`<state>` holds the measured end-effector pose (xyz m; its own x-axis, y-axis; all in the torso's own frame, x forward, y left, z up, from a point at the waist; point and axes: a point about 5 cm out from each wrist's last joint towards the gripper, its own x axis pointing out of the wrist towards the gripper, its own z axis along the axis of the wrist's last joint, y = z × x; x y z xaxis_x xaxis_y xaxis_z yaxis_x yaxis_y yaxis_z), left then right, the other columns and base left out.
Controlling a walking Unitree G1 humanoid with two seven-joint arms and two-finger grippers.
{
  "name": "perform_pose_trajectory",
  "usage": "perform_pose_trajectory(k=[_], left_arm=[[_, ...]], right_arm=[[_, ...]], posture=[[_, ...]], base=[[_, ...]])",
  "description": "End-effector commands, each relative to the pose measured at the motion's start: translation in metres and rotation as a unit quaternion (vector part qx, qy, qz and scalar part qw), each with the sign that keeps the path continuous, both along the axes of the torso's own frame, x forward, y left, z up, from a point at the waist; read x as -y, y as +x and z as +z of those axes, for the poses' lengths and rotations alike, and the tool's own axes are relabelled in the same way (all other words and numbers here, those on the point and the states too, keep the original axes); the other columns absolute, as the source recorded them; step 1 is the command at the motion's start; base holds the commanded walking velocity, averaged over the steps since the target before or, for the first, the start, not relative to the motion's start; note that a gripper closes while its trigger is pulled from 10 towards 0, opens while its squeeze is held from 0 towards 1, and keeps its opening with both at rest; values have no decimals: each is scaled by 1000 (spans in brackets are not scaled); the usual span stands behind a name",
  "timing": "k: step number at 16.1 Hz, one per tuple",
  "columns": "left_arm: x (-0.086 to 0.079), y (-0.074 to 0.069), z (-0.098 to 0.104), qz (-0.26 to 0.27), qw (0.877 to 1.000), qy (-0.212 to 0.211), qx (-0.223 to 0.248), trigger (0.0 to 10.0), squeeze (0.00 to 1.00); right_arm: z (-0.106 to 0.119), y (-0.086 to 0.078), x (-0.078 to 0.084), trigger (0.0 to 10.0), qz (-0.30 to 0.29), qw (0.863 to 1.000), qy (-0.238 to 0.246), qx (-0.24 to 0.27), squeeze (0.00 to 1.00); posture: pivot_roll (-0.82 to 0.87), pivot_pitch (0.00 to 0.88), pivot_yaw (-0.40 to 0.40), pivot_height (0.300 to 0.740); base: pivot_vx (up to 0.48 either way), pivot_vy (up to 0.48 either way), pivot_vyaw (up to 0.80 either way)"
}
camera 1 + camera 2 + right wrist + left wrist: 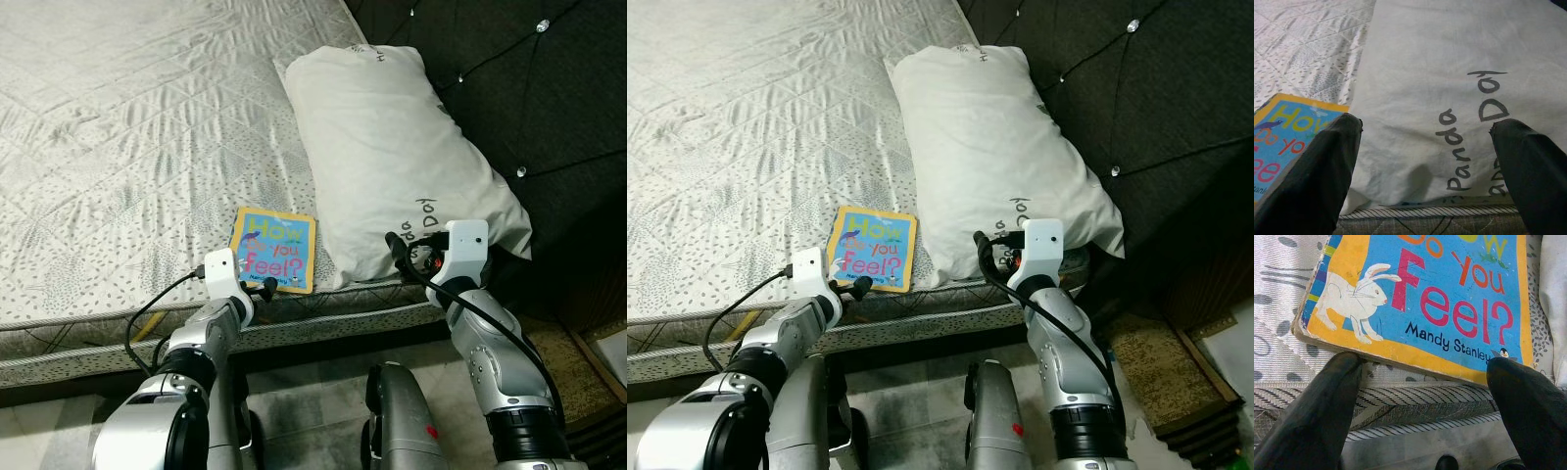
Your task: Clean up the room
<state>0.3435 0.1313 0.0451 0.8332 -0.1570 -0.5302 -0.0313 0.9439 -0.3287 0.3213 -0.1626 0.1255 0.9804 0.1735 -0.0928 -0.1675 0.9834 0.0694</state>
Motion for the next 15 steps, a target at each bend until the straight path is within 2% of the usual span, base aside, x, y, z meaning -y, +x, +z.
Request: perform_pose_trajectory(k=[1,6,10,13,15], left_arm=[[1,1,0,-3,1000,6,-1,10000,0],[8,2,1,-12,1000,7,-3,10000,0],[16,9,10,-17,1000,6,8,10000,0],[28,16,24,-32,999,-13,40,10000,0],[26,17,27,-20,998,-25,59,10000,0]], right_arm=[[2,-2,5,10000,-12,1000,-3,3,0],[2,-2,3,10000,-15,1000,0,5,0],[4,-2,4,10000,-17,1000,-1,8,0],[3,-3,7,10000,-22,1000,-2,8,0],[3,-3,7,10000,-24,1000,-1,7,0]], posture=[[-109,141,-22,585],[-110,141,-16,585],[-123,142,-10,585],[-121,140,-4,585],[-107,140,-1,585]], base=[[0,0,0],[0,0,0],[0,0,0],[0,0,0],[0,0,0]])
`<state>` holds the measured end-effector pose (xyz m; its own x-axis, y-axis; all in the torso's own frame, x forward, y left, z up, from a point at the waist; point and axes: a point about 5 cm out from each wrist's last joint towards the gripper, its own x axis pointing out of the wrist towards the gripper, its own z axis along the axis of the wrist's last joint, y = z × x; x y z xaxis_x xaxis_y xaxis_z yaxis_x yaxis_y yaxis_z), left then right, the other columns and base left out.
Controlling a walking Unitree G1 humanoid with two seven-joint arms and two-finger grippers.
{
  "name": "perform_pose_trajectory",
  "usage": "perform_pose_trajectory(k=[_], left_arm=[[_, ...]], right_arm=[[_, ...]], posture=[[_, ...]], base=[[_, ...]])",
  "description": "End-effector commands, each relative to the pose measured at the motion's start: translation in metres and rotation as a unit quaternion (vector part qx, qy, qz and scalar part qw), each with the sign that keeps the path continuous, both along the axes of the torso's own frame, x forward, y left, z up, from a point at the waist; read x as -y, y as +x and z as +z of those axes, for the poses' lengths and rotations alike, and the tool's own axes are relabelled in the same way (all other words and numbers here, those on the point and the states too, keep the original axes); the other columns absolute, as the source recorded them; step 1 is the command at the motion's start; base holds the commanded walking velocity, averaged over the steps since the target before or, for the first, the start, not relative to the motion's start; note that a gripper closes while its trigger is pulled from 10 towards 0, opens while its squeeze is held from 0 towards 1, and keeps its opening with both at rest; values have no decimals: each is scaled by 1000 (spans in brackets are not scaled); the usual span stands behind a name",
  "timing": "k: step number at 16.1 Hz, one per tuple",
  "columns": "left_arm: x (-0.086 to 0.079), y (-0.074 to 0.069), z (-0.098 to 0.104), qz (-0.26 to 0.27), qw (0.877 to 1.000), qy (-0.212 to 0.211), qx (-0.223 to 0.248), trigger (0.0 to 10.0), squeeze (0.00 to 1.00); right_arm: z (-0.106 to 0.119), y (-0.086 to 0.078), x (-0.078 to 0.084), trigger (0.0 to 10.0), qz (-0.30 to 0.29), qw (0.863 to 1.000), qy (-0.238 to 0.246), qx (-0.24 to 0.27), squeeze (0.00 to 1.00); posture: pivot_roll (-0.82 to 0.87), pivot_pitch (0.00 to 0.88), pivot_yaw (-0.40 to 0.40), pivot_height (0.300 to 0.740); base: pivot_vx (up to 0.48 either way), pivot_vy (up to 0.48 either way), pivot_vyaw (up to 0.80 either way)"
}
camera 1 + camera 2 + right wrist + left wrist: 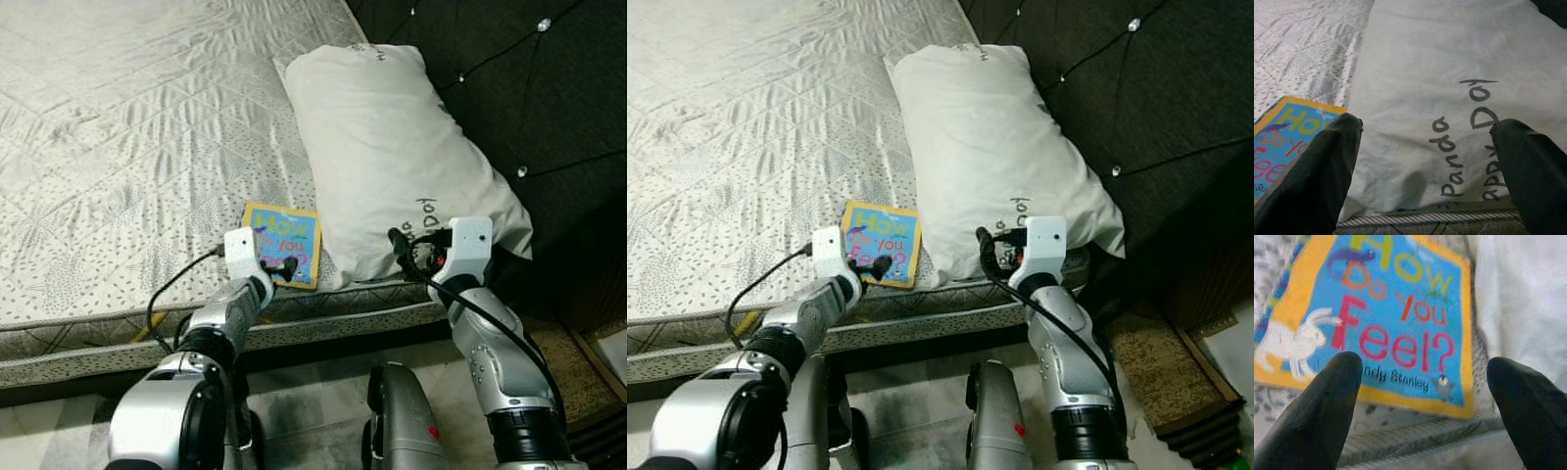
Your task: Clean up the room
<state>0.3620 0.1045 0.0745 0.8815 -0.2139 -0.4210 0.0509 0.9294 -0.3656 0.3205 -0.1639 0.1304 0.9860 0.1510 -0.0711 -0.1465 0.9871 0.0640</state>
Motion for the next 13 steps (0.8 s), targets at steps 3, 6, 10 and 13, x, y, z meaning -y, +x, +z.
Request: perform_pose_trajectory(k=[3,6,10,13], left_arm=[[-21,-9,-2,64,998,10,24,10000,0],[-40,-25,-4,115,993,22,31,10000,0],[-78,-40,-17,143,988,52,15,10000,0],[-100,-33,-13,148,987,67,11,10000,0]], right_arm=[[-3,-1,2,10000,-9,1000,3,-5,0],[-5,-1,3,10000,-7,1000,2,-8,0],[-6,1,3,10000,-6,1000,1,-11,0],[-6,0,5,10000,-7,1000,-1,-12,0]], posture=[[-94,138,-7,585],[-81,136,-14,585],[-71,135,-23,585],[-80,142,-22,585]], base=[[0,0,0],[0,0,0],[0,0,0],[0,0,0]])
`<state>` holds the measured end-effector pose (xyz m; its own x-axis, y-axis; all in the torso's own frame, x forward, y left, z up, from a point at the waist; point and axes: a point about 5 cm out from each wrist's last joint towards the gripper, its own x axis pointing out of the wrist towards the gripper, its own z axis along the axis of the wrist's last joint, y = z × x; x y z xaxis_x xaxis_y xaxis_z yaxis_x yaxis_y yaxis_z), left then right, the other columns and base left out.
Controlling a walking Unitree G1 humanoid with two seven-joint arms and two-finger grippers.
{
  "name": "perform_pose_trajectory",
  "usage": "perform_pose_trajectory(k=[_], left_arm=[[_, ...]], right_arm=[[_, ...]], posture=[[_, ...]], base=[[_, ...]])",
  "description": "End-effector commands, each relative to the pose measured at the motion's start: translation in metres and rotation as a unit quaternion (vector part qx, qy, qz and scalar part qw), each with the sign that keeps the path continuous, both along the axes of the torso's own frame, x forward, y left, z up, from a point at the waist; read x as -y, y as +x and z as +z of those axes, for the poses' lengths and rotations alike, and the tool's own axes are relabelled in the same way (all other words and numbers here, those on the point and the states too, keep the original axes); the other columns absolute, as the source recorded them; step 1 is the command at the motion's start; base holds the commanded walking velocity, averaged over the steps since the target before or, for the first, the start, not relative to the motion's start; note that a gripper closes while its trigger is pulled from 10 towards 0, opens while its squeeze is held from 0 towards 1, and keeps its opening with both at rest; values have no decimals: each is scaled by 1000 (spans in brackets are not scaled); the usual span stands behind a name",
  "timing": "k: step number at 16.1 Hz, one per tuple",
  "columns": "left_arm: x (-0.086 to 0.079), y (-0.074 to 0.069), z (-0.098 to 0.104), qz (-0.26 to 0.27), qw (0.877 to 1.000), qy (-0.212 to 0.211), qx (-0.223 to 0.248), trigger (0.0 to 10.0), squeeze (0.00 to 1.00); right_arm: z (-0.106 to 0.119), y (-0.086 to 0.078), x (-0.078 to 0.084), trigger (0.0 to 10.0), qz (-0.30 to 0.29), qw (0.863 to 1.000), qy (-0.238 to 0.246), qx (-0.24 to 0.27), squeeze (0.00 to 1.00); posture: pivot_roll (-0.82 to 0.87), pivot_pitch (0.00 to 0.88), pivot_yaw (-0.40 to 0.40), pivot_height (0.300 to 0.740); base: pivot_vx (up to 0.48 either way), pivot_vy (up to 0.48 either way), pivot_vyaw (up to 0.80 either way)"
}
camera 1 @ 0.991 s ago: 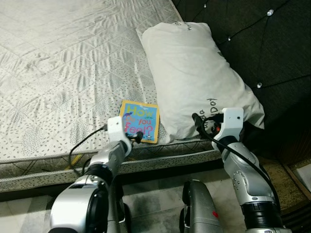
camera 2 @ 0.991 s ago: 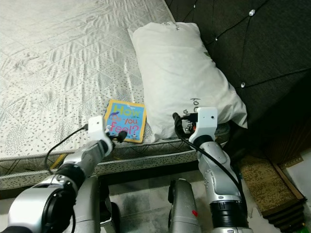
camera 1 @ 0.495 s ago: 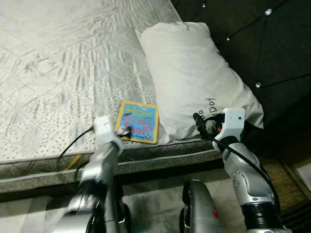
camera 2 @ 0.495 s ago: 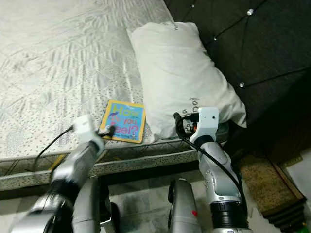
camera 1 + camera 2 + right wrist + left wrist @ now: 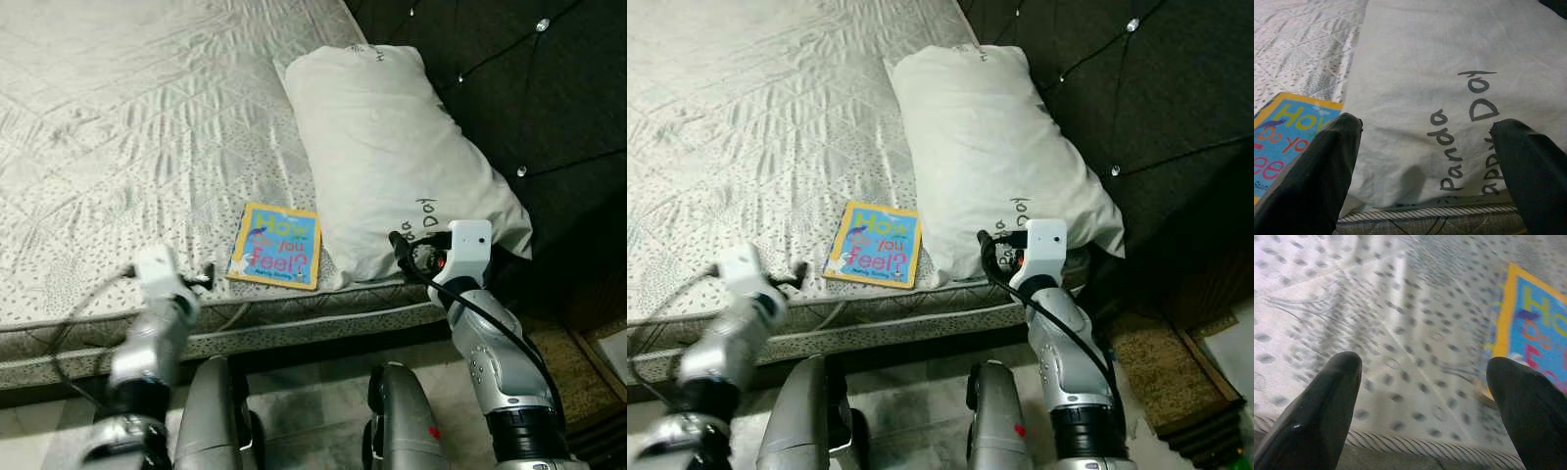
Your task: Clean up the room
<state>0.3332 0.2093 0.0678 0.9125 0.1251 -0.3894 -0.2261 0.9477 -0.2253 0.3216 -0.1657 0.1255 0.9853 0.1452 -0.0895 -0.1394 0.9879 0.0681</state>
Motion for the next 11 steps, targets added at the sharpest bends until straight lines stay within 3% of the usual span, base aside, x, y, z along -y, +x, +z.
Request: perform_pose_trajectory(k=[1,6,11], left_arm=[[2,-2,-7,-8,1000,-7,-12,10000,0],[11,11,-8,-55,997,13,-44,10000,0],[28,19,-3,-81,996,13,-33,10000,0]], right_arm=[[-1,-2,4,10000,-6,1000,-2,-3,0],[0,-12,17,10000,-25,1000,-14,-2,0],[-8,-34,40,10000,-39,998,-39,-30,0]], posture=[[-84,146,-22,585],[-129,182,-16,585],[-144,228,-30,585]], base=[[0,0,0],[0,0,0],[0,0,0]])
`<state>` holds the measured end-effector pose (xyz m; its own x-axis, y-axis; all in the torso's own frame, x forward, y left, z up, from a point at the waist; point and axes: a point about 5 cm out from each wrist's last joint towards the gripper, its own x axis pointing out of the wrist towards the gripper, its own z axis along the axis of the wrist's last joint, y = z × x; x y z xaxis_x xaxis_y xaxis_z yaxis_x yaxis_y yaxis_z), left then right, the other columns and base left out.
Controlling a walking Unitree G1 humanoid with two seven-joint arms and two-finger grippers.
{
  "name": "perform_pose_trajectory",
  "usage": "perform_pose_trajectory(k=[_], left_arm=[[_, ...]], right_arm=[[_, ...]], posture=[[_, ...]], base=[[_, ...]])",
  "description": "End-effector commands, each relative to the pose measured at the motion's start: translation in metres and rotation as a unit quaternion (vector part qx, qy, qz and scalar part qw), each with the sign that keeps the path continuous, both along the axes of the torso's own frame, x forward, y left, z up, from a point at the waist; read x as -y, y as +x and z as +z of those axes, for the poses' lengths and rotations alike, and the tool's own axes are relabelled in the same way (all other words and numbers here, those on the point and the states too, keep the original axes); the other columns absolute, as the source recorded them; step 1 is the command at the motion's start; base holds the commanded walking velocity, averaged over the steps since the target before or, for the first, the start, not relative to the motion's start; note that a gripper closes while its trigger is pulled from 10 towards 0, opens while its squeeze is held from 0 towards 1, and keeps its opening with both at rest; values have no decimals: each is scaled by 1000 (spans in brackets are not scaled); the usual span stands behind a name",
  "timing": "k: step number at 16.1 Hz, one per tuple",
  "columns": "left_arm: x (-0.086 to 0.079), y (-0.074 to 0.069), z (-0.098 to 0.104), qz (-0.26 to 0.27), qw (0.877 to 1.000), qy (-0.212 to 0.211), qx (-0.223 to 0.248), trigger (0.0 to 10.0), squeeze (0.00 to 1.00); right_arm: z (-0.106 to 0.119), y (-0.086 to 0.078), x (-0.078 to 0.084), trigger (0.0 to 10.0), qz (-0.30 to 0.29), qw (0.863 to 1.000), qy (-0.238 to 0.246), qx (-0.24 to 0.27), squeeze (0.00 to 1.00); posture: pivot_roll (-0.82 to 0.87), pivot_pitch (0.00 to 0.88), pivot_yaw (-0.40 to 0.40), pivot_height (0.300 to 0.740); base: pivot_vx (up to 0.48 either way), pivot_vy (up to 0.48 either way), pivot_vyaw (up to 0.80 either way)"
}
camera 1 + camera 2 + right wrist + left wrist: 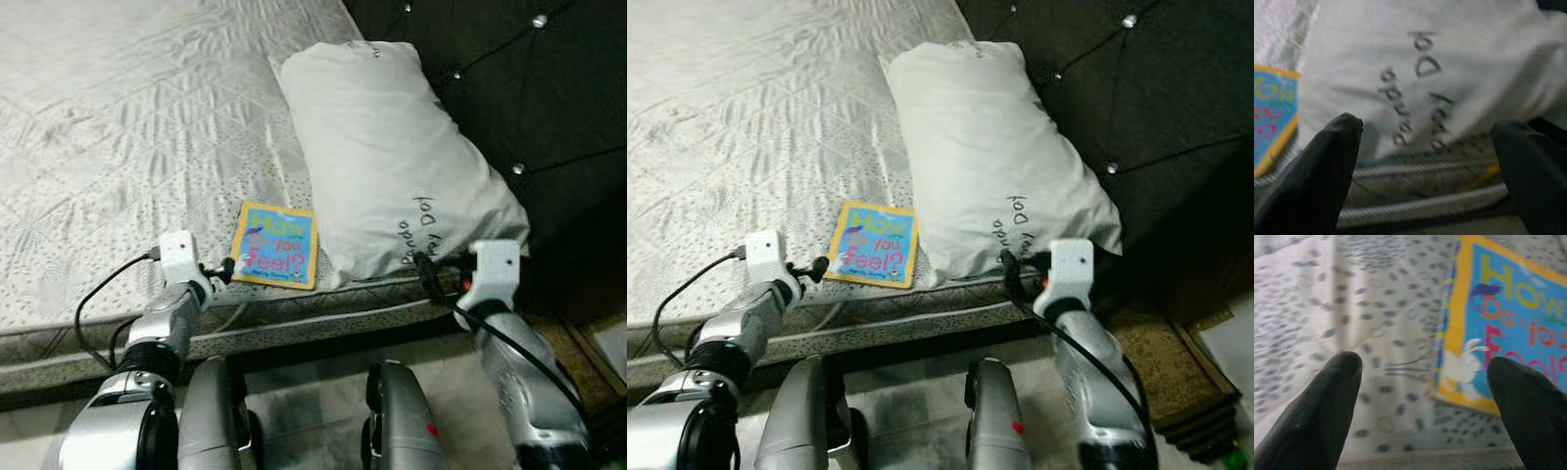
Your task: Clean up the room
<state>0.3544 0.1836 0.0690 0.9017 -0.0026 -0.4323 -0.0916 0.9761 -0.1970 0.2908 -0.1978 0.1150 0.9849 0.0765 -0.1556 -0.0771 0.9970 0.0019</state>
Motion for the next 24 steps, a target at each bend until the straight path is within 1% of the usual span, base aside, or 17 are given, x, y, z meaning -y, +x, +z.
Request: perform_pose_trajectory(k=[1,2,5,8,10,13,16,18,22,24], left_arm=[[4,-1,-4,-6,1000,3,-5,10000,0],[5,0,-2,-5,1000,1,1,10000,0],[4,-2,-6,-7,1000,0,-5,10000,0],[6,1,-4,-11,1000,3,-4,10000,0],[6,3,-2,-8,1000,3,0,10000,0],[7,3,-3,-9,1000,9,-3,10000,0],[18,6,0,-20,1000,8,0,10000,0],[29,7,0,-29,1000,3,1,10000,0],[40,8,0,-39,999,-2,-1,10000,0],[53,9,1,-52,999,-9,-2,10000,0]], right_arm=[[1,-5,10,10000,-11,1000,-7,-5,0],[0,-11,19,10000,-19,1000,-17,-13,0],[4,-19,27,10000,-33,999,-25,-15,0],[6,-27,35,10000,-41,998,-33,-23,0],[8,-28,38,10000,-44,998,-37,-25,0],[13,-28,38,10000,-50,998,-38,-23,0],[14,-26,36,10000,-51,998,-35,-21,0],[16,-23,33,10000,-50,998,-32,-18,0],[18,-20,30,10000,-47,998,-29,-13,0],[20,-17,28,10000,-45,999,-27,-9,0]], posture=[[-144,231,-32,585],[-145,247,-38,585],[-168,276,-43,585],[-186,297,-48,585],[-192,298,-49,585],[-201,305,-47,585],[-201,301,-42,585],[-202,298,-41,585],[-206,290,-40,585],[-206,283,-40,585]], base=[[0,0,0],[0,0,0],[0,0,0],[0,0,0],[0,0,0],[0,0,0],[0,0,0],[0,0,0],[0,0,0],[0,0,0]])
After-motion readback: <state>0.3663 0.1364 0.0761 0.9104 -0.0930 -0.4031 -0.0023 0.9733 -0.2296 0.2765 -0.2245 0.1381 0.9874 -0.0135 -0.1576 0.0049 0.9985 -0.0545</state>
